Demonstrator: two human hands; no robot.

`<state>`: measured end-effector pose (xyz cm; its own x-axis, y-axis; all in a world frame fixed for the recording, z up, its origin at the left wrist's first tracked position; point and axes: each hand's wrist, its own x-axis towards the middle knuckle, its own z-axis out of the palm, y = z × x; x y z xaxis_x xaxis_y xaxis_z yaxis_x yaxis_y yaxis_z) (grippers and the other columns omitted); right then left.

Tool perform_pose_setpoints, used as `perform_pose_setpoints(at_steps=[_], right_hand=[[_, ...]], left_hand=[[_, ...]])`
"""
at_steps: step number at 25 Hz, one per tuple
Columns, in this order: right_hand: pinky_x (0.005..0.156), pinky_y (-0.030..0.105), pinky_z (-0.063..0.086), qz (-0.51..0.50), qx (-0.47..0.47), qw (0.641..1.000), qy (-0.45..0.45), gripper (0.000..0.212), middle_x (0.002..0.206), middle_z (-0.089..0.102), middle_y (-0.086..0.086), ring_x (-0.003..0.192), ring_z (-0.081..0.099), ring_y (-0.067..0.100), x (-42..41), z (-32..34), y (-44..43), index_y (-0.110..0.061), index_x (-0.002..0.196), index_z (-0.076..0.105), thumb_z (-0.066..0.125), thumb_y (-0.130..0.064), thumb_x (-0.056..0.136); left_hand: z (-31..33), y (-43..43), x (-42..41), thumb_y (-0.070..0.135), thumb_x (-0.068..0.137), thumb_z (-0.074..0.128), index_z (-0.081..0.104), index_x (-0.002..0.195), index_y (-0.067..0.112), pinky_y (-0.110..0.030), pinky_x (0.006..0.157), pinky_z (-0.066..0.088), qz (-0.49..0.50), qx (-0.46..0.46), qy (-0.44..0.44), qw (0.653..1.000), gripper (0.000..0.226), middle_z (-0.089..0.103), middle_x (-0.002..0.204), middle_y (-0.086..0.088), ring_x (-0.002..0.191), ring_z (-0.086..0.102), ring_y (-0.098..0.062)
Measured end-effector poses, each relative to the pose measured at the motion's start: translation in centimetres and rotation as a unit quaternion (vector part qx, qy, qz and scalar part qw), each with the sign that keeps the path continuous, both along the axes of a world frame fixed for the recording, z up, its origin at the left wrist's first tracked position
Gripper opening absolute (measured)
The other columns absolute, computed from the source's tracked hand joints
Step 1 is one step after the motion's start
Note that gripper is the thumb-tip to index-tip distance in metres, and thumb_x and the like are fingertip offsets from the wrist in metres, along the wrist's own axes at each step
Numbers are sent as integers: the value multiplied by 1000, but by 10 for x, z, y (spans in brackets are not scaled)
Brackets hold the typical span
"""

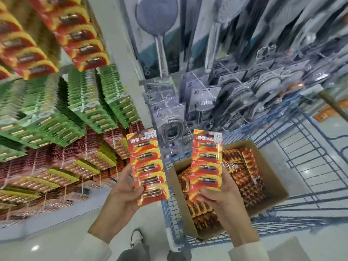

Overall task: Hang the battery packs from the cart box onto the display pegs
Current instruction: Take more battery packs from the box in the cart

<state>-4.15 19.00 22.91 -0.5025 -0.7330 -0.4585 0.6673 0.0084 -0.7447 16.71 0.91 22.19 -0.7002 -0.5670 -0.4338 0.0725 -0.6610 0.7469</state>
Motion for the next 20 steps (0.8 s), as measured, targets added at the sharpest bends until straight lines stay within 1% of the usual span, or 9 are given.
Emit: perform_pose_setpoints(at_steps=[3, 4, 5, 7, 8, 11, 15, 18, 20], right_hand=[[74, 40, 61, 52, -21, 998, 27, 63, 111, 73, 19, 98, 72, 37, 27, 36, -37, -20, 122, 68, 82, 9, 67], [73, 40, 61, 65, -31, 997, 32, 63, 111, 73, 19, 97, 72, 36, 38, 44, -51, -18, 123, 67, 82, 6, 67], [72, 39, 61, 73, -35, 996, 37, 63, 110, 73, 19, 95, 73, 36, 53, 53, -66, -16, 125, 66, 83, 4, 67], [63, 37, 60, 80, -31, 996, 38, 60, 103, 75, 17, 83, 74, 31, 84, 67, -96, -14, 125, 66, 82, 3, 70], [57, 35, 59, 81, -31, 995, 40, 56, 99, 75, 16, 77, 73, 29, 100, 72, -111, -13, 124, 66, 80, -1, 70], [49, 32, 57, 90, -36, 994, 54, 61, 95, 76, 18, 68, 73, 26, 162, 86, -165, -8, 120, 68, 88, -19, 64], [51, 34, 57, 82, -40, 994, 58, 47, 95, 77, 15, 70, 74, 26, 231, 97, -231, -13, 118, 69, 73, -27, 74], [48, 34, 56, 76, -36, 994, 67, 35, 94, 77, 11, 69, 73, 25, 264, 103, -263, -15, 115, 70, 68, -29, 83], [53, 35, 51, 72, -30, 994, 75, 32, 97, 76, 12, 71, 71, 29, 282, 104, -276, -16, 116, 69, 65, -33, 89]], left_hand=[[28, -22, 47, 12, 52, 100, 58, 146, 25, -58, 87, 61, 60, -15, 47, 997, 103, 62, 139, -24, 119, 66, -47], [36, -28, 61, 15, 60, 94, 58, 146, 24, -58, 86, 61, 82, -21, 58, 995, 94, 63, 138, -24, 118, 66, -46], [46, -35, 76, 18, 71, 85, 60, 144, 22, -55, 83, 62, 111, -19, 63, 992, 77, 65, 135, -23, 113, 69, -44], [61, -47, 102, 20, 94, 59, 63, 139, 16, -49, 72, 64, 168, -21, 50, 984, 45, 70, 125, -21, 98, 74, -38], [65, -54, 113, 22, 99, 53, 64, 137, 14, -46, 67, 63, 188, -31, 35, 981, 40, 71, 120, -20, 91, 75, -35], [82, -86, 161, 23, 99, 55, 67, 129, 12, -40, 61, 63, 241, -76, 5, 968, 34, 76, 109, -18, 80, 76, -32], [102, -134, 222, 27, 91, 64, 65, 133, 20, -42, 65, 64, 284, -91, -4, 955, 42, 76, 118, -17, 93, 77, -36], [112, -158, 255, 28, 91, 64, 66, 129, 19, -42, 63, 64, 291, -91, 9, 952, 39, 77, 115, -18, 89, 78, -35], [120, -170, 274, 31, 90, 62, 68, 126, 16, -41, 62, 64, 291, -97, 11, 952, 39, 77, 113, -19, 87, 77, -35]])
